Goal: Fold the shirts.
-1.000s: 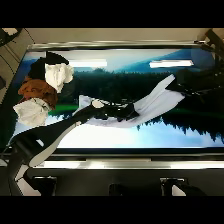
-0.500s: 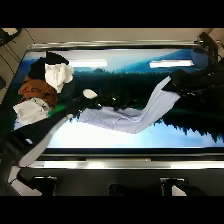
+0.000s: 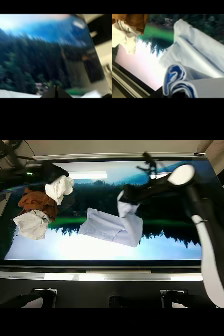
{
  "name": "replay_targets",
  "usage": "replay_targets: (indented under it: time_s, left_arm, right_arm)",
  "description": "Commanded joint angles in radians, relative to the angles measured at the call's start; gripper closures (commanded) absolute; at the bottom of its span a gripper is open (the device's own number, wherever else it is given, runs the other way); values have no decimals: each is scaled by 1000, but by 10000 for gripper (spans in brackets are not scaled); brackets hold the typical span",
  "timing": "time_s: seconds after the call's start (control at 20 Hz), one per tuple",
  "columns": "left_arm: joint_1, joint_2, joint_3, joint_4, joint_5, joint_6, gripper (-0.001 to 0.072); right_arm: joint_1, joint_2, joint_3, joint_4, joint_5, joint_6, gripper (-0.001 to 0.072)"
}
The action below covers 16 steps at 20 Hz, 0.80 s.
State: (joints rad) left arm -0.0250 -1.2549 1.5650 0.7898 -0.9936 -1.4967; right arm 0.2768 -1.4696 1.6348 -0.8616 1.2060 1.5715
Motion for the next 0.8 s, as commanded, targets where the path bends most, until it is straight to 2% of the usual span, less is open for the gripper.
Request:
replay_targets:
  time_s: [0.0,0.15,0.2,0.25,0.4,0.5,0.75]
  left_arm:
    - [149,156,0,42,-63,-6,683]
    - [167,225,0,42,-92,-4,683]
    - [163,240,0,42,-100,-4,683]
    - [160,248,0,42,-112,-4,683]
    - [156,253,-3,50,-146,8,683]
    - [157,253,-13,55,-148,10,683]
    - [157,252,-51,61,-147,43,682]
  right_arm:
    - [183,-169,1,23,-187,39,668]
    - [258,-301,1,121,-273,55,661]
    - [272,-332,1,146,-313,90,442]
    - [276,-354,1,177,-344,125,-8]
    - [237,-339,1,172,-322,150,1]
    - [163,-283,1,125,-226,141,8]
    - [-153,-121,1,-297,144,138,11]
